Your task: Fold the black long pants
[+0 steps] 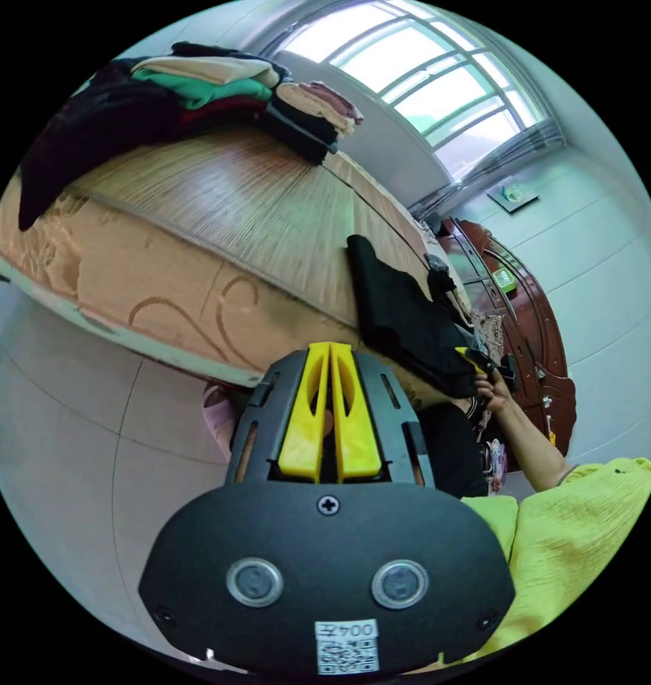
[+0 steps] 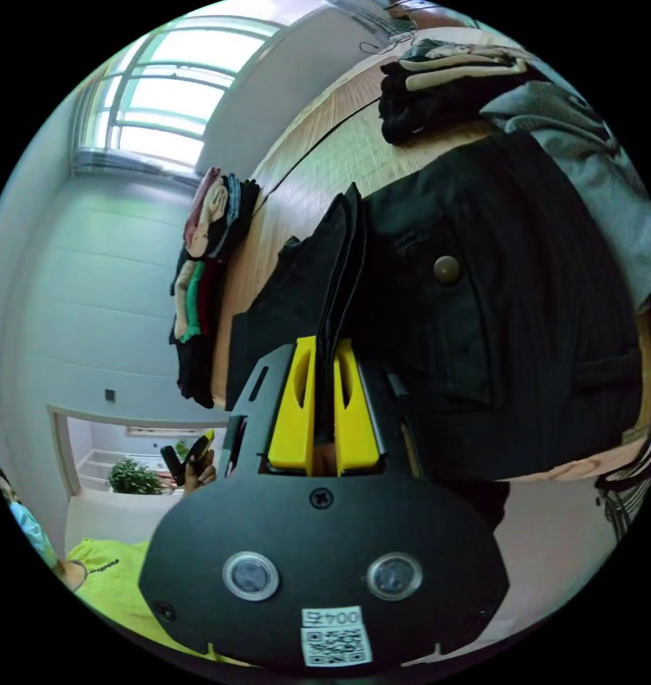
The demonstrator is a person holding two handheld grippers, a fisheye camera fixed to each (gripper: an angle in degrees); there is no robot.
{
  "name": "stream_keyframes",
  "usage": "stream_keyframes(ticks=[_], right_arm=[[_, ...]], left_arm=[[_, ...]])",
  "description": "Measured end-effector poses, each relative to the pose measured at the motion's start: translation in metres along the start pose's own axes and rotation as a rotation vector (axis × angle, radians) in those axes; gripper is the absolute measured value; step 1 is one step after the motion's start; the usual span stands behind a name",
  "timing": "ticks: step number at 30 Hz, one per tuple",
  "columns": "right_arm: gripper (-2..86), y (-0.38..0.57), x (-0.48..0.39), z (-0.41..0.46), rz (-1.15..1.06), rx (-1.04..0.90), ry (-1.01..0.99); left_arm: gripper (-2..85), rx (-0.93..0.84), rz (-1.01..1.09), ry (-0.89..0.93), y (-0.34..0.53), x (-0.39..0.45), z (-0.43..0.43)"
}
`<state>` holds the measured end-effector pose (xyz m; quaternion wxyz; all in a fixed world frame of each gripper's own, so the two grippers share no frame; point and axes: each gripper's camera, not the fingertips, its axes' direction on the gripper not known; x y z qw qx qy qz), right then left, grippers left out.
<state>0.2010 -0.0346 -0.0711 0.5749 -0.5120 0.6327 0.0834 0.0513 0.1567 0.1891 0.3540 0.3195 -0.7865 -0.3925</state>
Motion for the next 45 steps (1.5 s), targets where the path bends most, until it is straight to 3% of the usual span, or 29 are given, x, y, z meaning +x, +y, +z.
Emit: stream_keyframes(ticks=[7, 13, 19, 22, 25, 30, 32, 34, 35, 39, 42, 45], right_arm=[[4.9, 0.007, 0.019, -0.007, 0.046, 0.004, -0.057], [5.0, 0.017, 0.047, -0.004, 0.101, 0.037, -0.074], [4.9, 0.033, 0.066, -0.007, 0.135, 0.099, -0.179], [4.9, 0.039, 0.063, 0.0, 0.128, 0.057, -0.228], [4.8, 0.046, 0.065, 0.012, 0.111, 0.039, -0.241], [5.0, 0.051, 0.055, 0.014, 0.122, 0.058, -0.236], [5.0, 0.054, 0.049, 0.011, 0.109, 0.062, -0.232], [4.8, 0.057, 0.048, 0.012, 0.09, 0.067, -0.196], [4.7, 0.059, 0.05, 0.014, 0.06, 0.063, -0.167], [4.4, 0.065, 0.048, 0.012, -0.007, 0.09, -0.151], [4.3, 0.067, 0.048, 0.01, -0.017, 0.103, -0.154], [4.2, 0.068, 0.047, 0.008, -0.032, 0.108, -0.16]], left_arm=[[0.1, 0.06, 0.151, 0.019, -0.083, 0.079, 0.084], [0.1, 0.163, 0.153, 0.022, -0.153, 0.132, 0.187], [0.1, 0.052, 0.062, -0.137, -0.186, 0.07, 0.286], [0.1, 0.064, -0.12, -0.038, -0.188, -0.007, 0.28], [0.1, 0.055, -0.156, 0.018, -0.198, -0.048, 0.272], [0.1, 0.093, -0.097, -0.028, -0.206, -0.06, 0.257], [0.1, 0.139, 0.028, -0.041, -0.207, -0.048, 0.248], [0.1, 0.07, 0.108, -0.134, -0.21, -0.051, 0.258], [0.1, 0.007, 0.044, -0.153, -0.213, -0.071, 0.267], [0.1, 0.013, -0.068, -0.03, -0.215, -0.115, 0.257], [0.2, 0.049, -0.008, 0.027, -0.203, -0.114, 0.223], [0.2, -0.076, 0.082, 0.047, -0.175, -0.121, 0.214]])
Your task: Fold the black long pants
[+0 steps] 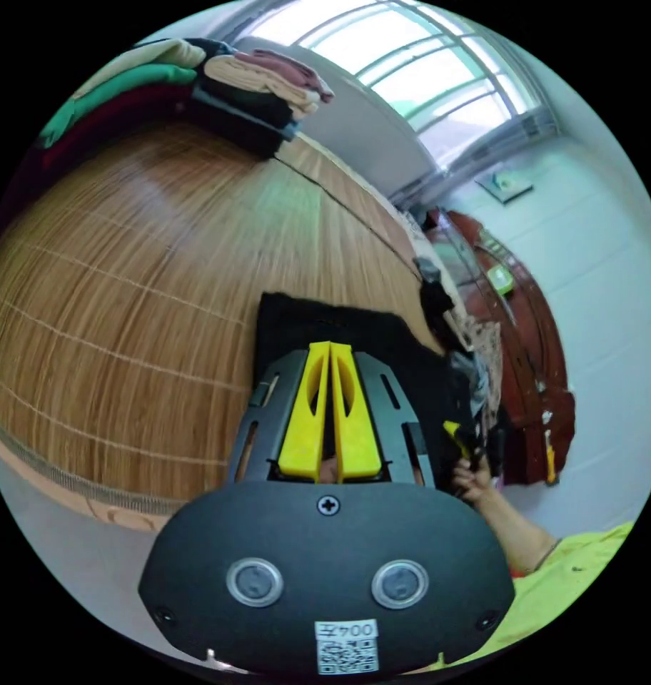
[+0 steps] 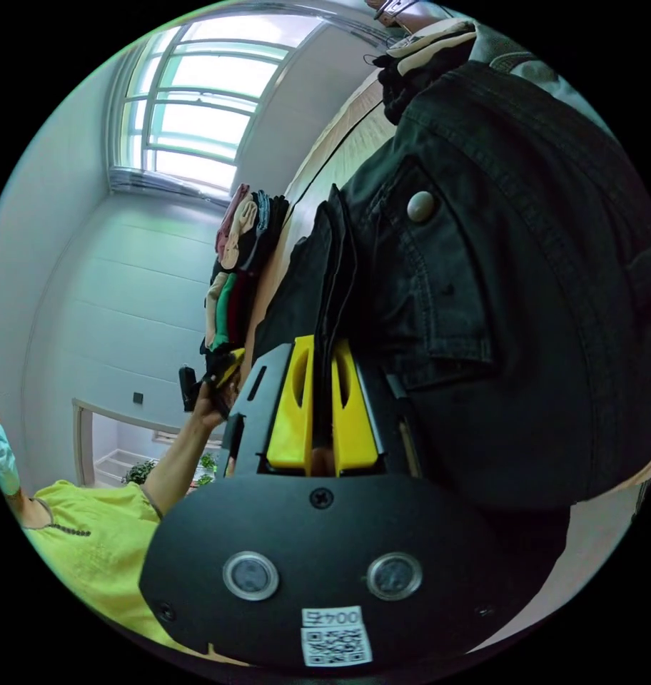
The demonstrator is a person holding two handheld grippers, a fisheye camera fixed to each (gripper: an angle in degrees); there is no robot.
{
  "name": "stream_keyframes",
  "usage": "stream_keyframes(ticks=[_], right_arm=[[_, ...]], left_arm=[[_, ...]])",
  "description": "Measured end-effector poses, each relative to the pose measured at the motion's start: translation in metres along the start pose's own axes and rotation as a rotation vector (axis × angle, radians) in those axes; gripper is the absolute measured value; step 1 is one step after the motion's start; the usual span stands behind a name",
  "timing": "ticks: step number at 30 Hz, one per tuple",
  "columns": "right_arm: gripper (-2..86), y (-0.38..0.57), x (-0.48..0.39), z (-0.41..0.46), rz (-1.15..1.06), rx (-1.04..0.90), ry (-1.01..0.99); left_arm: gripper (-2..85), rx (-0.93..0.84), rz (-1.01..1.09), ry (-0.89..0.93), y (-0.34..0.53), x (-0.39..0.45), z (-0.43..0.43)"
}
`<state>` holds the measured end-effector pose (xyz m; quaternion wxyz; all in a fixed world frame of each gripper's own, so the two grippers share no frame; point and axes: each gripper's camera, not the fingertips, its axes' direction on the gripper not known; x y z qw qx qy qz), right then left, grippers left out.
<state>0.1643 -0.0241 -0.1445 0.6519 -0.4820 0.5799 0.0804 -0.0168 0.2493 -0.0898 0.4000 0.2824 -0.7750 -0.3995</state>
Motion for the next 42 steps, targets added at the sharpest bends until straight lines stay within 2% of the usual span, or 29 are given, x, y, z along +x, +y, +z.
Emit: stream_keyframes(ticks=[2, 3, 5, 6, 9, 11, 13, 14, 20, 25, 30, 33, 37, 39, 42], right_arm=[[4.2, 0.0, -0.001, -0.002, -0.008, -0.002, -0.004], [4.3, -0.001, -0.004, -0.002, -0.019, -0.005, 0.011], [4.5, 0.0, -0.008, -0.004, -0.027, -0.003, 0.025], [4.8, 0.0, -0.009, -0.006, -0.022, 0.001, 0.02], [6.0, 0.001, -0.016, -0.012, -0.018, 0.008, 0.002], [6.4, 0.007, -0.025, -0.015, -0.05, 0.007, 0.012], [5.7, 0.011, -0.032, -0.017, -0.064, 0.016, 0.045], [5.2, 0.01, -0.034, -0.019, -0.053, 0.009, 0.067], [5.2, -0.003, -0.069, -0.021, -0.114, -0.095, 0.254], [5.4, -0.001, -0.071, -0.043, -0.081, -0.073, 0.236], [7.2, -0.015, -0.068, -0.056, -0.026, -0.076, 0.149], [8.2, -0.026, -0.068, -0.055, -0.037, -0.118, 0.095], [4.7, -0.044, -0.07, -0.055, -0.024, -0.171, 0.106], [4.1, -0.061, -0.095, -0.059, -0.021, -0.207, 0.16], [3.9, -0.091, -0.167, -0.067, -0.092, -0.206, 0.112]], left_arm=[[0.3, -0.068, 0.055, -0.165, 0.03, -0.026, 0.012], [0.3, -0.039, 0.063, -0.147, 0.038, -0.036, 0.012], [0.3, 0.031, -0.054, -0.012, 0.053, -0.077, 0.004], [0.3, 0.031, -0.057, -0.01, 0.054, -0.08, 0.003], [0.2, 0.039, 0.021, -0.097, 0.061, -0.07, -0.008], [0.2, 0.077, 0.1, -0.056, 0.075, -0.066, -0.018], [0.2, 0.033, 0.112, -0.076, 0.085, -0.076, -0.013], [0.2, -0.024, 0.12, -0.121, 0.09, -0.085, -0.005], [0.0, -0.034, 0.193, -0.194, 0.112, -0.106, 0.0], [0.0, 0.003, 0.266, -0.274, 0.138, -0.115, 0.002], [0.0, -0.001, 0.152, -0.194, 0.144, -0.15, -0.014], [0.1, 0.038, 0.232, -0.217, 0.162, -0.147, -0.042], [0.1, -0.033, 0.35, -0.179, 0.205, -0.134, -0.067], [0.1, -0.042, 0.38, -0.178, 0.226, -0.128, -0.073], [0.1, -0.051, 0.442, -0.182, 0.259, -0.11, -0.074]])
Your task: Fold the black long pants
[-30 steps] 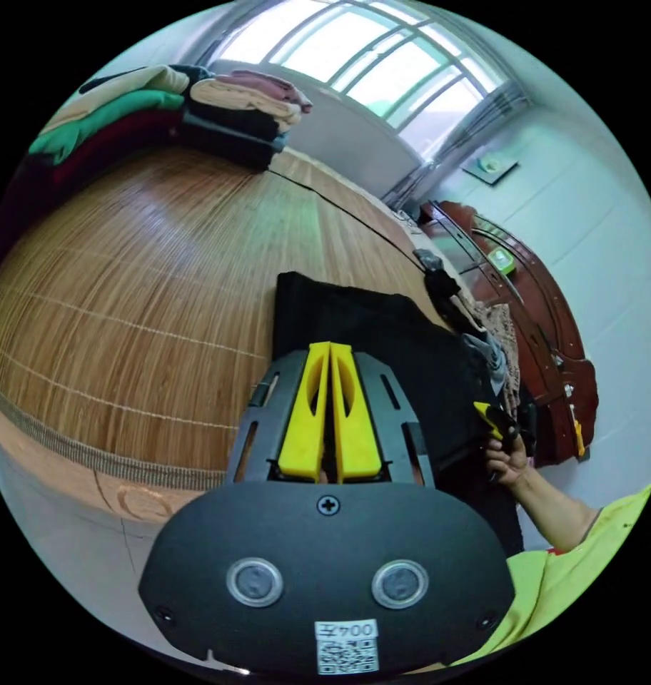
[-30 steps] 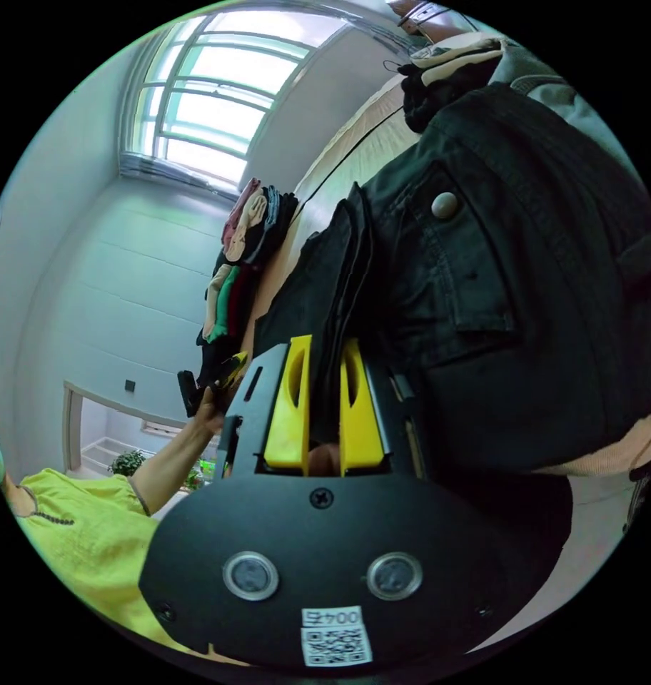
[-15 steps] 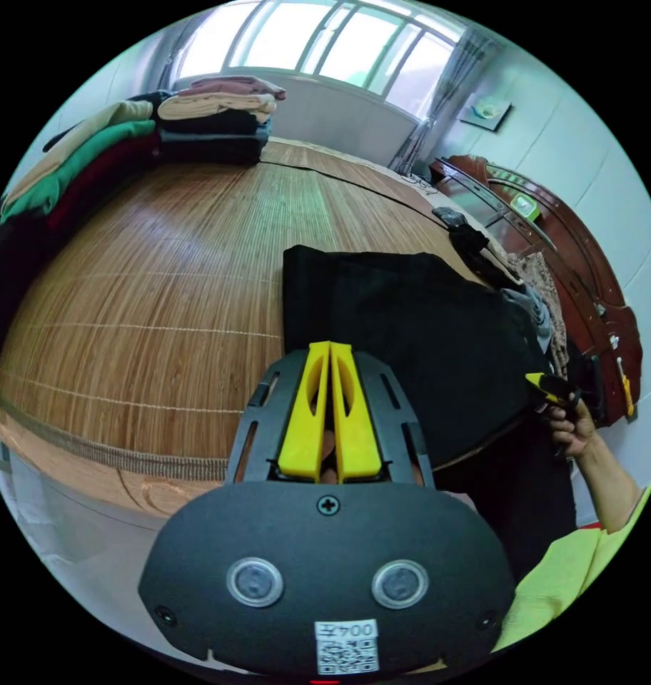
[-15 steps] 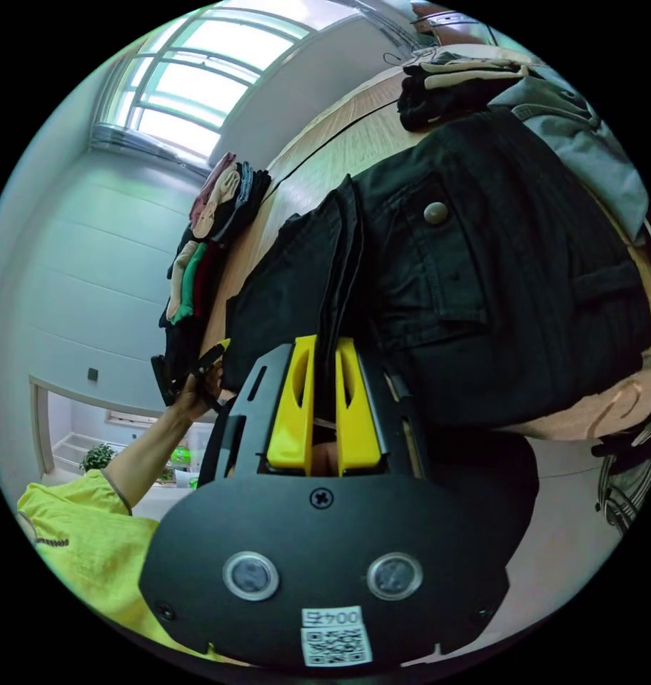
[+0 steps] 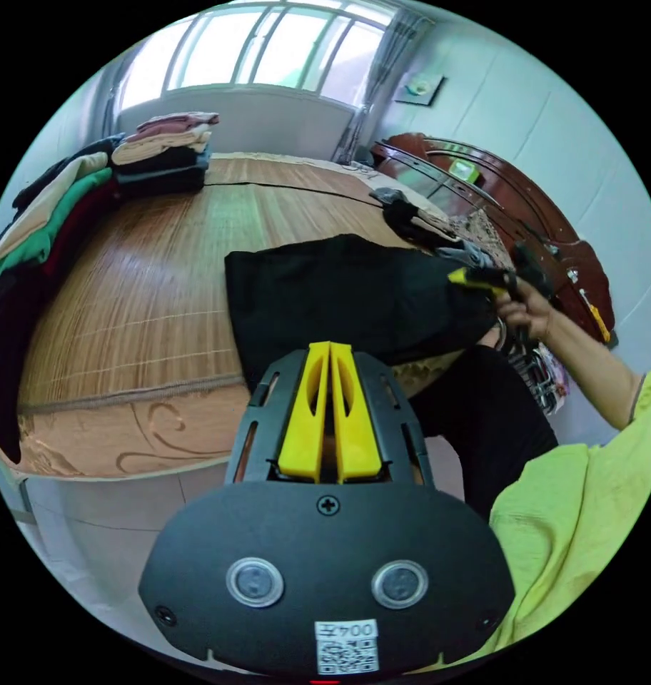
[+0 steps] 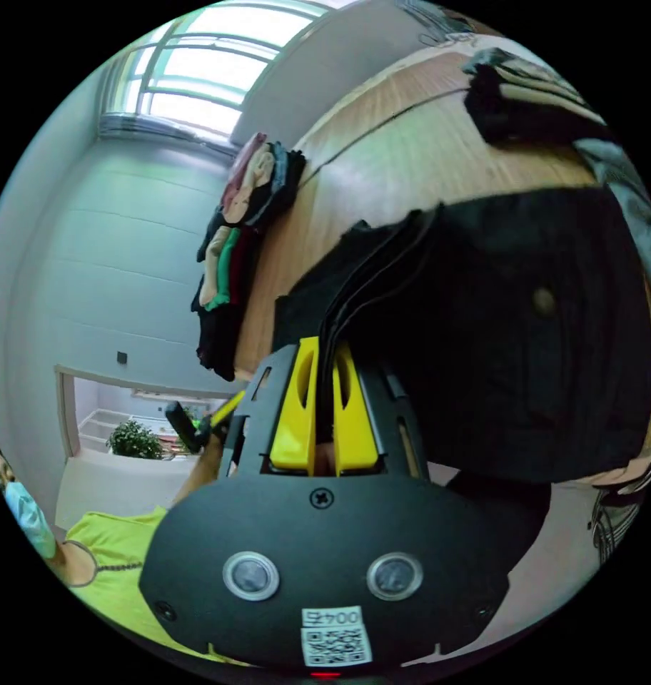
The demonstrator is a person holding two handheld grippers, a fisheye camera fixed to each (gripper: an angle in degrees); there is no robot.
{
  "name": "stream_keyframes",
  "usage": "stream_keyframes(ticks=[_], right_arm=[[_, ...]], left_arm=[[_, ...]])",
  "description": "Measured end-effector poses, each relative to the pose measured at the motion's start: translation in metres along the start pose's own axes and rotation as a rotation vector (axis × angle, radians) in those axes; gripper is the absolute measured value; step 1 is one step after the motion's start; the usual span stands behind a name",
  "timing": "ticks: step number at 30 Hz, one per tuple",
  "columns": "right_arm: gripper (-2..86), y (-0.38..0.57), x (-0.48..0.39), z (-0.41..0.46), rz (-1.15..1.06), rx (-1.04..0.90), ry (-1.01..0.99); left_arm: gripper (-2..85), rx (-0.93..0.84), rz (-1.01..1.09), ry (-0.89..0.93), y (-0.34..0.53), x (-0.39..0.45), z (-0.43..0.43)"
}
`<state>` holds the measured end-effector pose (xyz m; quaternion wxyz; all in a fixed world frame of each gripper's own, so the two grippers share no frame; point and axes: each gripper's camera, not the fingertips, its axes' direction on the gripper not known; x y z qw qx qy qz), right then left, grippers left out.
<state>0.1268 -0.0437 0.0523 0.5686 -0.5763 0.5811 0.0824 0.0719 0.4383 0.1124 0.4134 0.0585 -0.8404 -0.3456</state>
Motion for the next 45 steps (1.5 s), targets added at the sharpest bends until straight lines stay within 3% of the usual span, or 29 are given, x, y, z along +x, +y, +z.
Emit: stream_keyframes(ticks=[5, 9, 12, 16, 19, 23, 28, 30, 33, 38, 40, 45], right_arm=[[3.9, -0.064, -0.146, -0.021, -0.146, 0.012, -0.08], [3.9, -0.1, -0.27, -0.005, -0.266, -0.022, -0.098], [4.0, -0.11, -0.336, 0.013, -0.343, -0.045, -0.049], [3.9, -0.115, -0.372, 0.02, -0.376, -0.054, -0.044], [3.9, -0.111, -0.356, 0.006, -0.383, -0.036, -0.024], [3.8, -0.084, -0.253, -0.015, -0.31, 0.024, 0.061], [4.1, -0.04, -0.047, 0.016, 0.042, -0.074, 0.086], [4.1, -0.008, 0.027, 0.043, 0.252, -0.134, -0.063], [4.1, 0.012, 0.04, 0.036, 0.295, 0.003, -0.216], [4.2, 0.001, 0.011, 0.031, 0.214, -0.006, -0.094], [4.2, -0.002, 0.003, 0.03, 0.211, 0.01, -0.092], [4.2, -0.003, -0.01, 0.028, 0.211, 0.027, -0.06]], left_arm=[[0.1, 0.056, 0.061, 0.086, 0.014, 0.053, 0.013], [0.2, 0.118, -0.017, 0.085, 0.002, 0.065, 0.037], [0.1, 0.146, -0.103, -0.063, -0.025, 0.057, 0.064], [0.1, 0.108, -0.275, -0.389, -0.06, -0.002, 0.089], [0.2, 0.09, -0.42, -0.401, -0.056, -0.061, 0.091], [0.3, 0.089, -0.476, -0.386, -0.032, -0.094, 0.104], [0.3, 0.084, -0.394, -0.33, -0.017, -0.109, 0.12], [0.4, 0.068, -0.296, -0.395, -0.021, -0.097, 0.126], [0.7, 0.032, -0.155, -0.468, -0.026, -0.082, 0.13], [1.3, -0.035, 0.349, -0.811, -0.014, -0.011, 0.149], [1.2, -0.039, 0.464, -0.845, 0.001, 0.006, 0.15], [0.8, 0.016, 0.322, -0.778, 0.016, 0.001, 0.085]])
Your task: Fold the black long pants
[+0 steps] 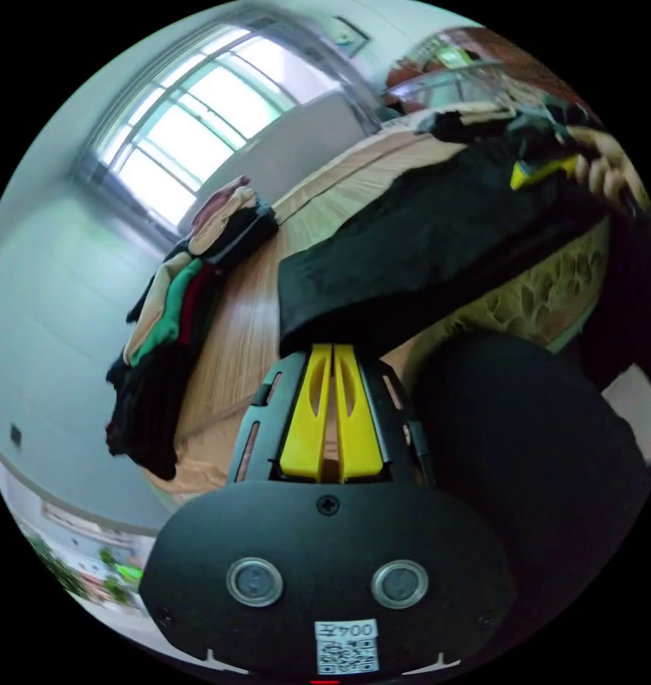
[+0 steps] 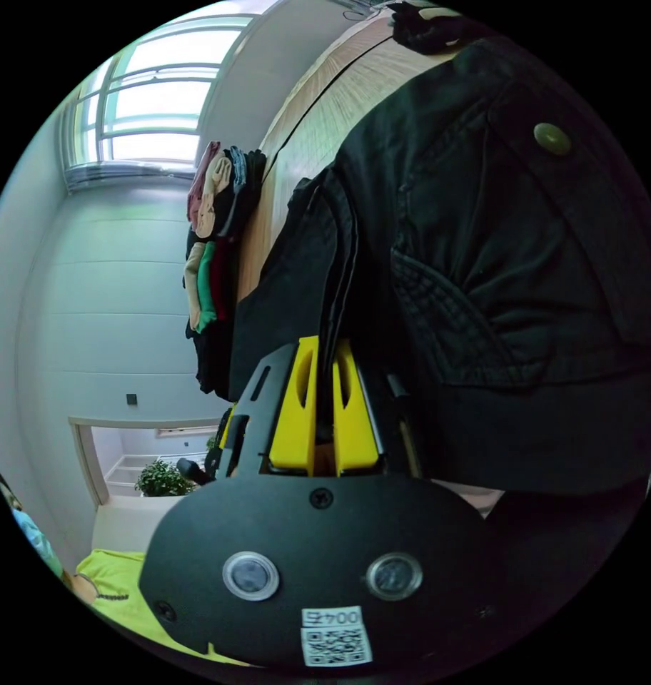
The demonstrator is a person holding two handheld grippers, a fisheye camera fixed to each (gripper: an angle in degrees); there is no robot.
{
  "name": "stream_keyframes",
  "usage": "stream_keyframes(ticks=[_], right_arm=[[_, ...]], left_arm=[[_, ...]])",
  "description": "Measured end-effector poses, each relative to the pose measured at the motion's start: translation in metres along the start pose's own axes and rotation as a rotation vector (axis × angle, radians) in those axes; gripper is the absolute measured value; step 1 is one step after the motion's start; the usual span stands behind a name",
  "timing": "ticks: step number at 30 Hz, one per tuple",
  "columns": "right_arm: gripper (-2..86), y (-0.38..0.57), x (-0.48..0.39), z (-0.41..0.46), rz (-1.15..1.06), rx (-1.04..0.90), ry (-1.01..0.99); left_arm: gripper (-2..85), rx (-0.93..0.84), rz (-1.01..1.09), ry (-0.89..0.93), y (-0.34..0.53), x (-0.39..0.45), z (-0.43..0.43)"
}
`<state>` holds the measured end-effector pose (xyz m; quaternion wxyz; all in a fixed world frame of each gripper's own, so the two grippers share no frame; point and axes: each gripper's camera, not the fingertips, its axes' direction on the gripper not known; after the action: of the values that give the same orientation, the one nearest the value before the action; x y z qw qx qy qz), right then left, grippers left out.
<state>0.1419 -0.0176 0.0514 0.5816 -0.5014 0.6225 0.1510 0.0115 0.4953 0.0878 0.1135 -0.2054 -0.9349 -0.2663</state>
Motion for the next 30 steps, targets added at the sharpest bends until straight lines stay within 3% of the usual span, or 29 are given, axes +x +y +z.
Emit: stream_keyframes(ticks=[5, 9, 13, 16, 20, 24, 27, 30], right_arm=[[4.2, 0.008, -0.019, 0.002, -0.058, 0.039, 0.064], [4.3, 0.007, -0.039, 0.005, -0.085, 0.05, 0.106], [4.2, 0.005, -0.047, 0.003, -0.09, 0.055, 0.101], [4.1, 0.002, -0.049, 0.0, -0.076, 0.066, 0.079], [4.1, -0.006, -0.059, -0.001, -0.086, 0.054, 0.054], [4.7, -0.019, -0.071, -0.006, -0.1, 0.028, 0.031], [5.2, -0.024, -0.083, -0.021, -0.11, 0.038, 0.07], [4.5, -0.025, -0.114, -0.049, -0.176, 0.165, 0.21]], left_arm=[[0.5, 0.109, -0.399, 0.099, -0.018, -0.1, -0.069], [0.2, 0.178, -0.435, 0.323, -0.127, -0.136, -0.071], [0.1, -0.013, -0.496, 0.443, -0.243, -0.159, 0.007], [0.1, -0.236, -0.712, 0.517, -0.238, -0.2, 0.079], [0.0, -0.148, -0.968, 0.833, -0.194, -0.258, 0.098], [0.0, -0.14, -0.907, 0.811, -0.228, -0.273, 0.066], [0.1, -0.019, -0.828, 0.852, -0.256, -0.283, 0.022], [0.1, -0.095, -0.903, 0.823, -0.253, -0.298, -0.005]])
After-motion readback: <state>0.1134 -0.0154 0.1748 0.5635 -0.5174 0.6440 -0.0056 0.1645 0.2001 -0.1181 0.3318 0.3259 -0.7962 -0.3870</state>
